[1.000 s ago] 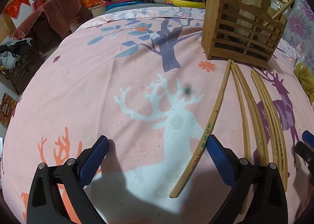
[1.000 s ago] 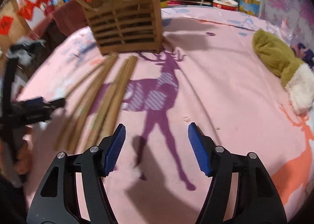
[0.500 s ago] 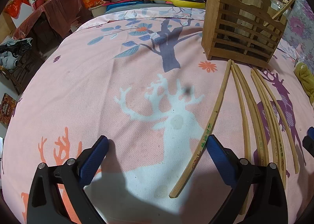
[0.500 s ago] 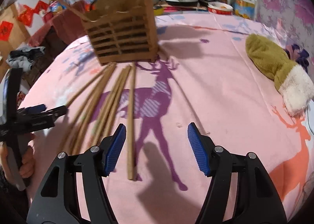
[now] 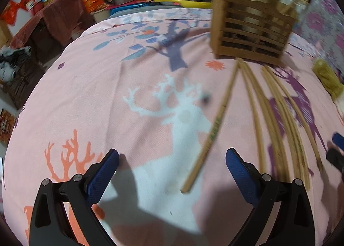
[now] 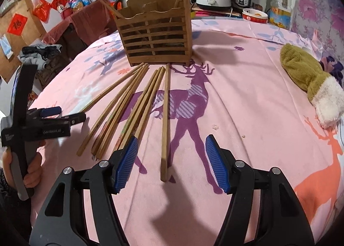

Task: Organize utensils
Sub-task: 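Close the left tool on a chopstick while the right tool grasps another chopstick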

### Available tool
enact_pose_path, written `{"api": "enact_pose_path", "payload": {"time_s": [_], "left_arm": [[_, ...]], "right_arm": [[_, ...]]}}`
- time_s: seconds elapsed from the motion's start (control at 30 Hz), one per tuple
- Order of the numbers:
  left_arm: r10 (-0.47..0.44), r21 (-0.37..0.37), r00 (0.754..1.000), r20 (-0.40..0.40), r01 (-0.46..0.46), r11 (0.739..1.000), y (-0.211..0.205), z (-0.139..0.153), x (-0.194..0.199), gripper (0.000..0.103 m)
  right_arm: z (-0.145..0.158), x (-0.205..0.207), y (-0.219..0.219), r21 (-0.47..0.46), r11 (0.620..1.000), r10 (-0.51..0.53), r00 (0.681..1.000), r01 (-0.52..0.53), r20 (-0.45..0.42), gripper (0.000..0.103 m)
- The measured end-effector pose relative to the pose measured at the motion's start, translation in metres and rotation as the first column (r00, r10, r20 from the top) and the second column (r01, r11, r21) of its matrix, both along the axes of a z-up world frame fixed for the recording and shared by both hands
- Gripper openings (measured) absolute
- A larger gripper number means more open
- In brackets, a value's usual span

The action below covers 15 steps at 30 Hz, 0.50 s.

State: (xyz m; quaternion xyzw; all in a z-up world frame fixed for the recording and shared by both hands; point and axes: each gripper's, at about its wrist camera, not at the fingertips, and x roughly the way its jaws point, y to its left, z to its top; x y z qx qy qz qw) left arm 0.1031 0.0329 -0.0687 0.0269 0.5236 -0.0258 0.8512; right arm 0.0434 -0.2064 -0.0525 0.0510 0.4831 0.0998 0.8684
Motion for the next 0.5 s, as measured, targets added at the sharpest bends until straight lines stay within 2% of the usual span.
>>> {"api": "enact_pose_path", "payload": {"time_s": [0.03, 0.2, 0.3, 0.5], "left_arm": [[-0.019, 0.006, 1.0, 0.006, 0.019, 1.0, -0.003, 0.001, -0.004, 0.094], [-0.085, -0.017, 0.996, 0.014, 0.085, 0.996, -0.005, 0.003, -0.017, 0.067], [-0.116, -0.023, 0.993, 0.024, 0.116, 0.993, -0.002, 0.004, -0.025, 0.055], [-0.154, -0.043, 0.987, 0.038, 0.156, 0.987, -0.002, 0.006, -0.034, 0.027]], "right_arm": [[0.0, -0.002, -0.003, 0.009, 1.0, -0.004, 1.0, 0.004, -0.003, 0.064], [-0.001, -0.011, -0.016, 0.056, 0.998, -0.02, 1.0, 0.021, -0.011, 0.064], [-0.001, -0.013, -0.021, 0.084, 0.996, -0.03, 0.999, 0.031, -0.015, 0.064], [-0.002, -0.012, -0.017, 0.085, 0.996, -0.019, 1.0, 0.02, -0.018, 0.064]]}}
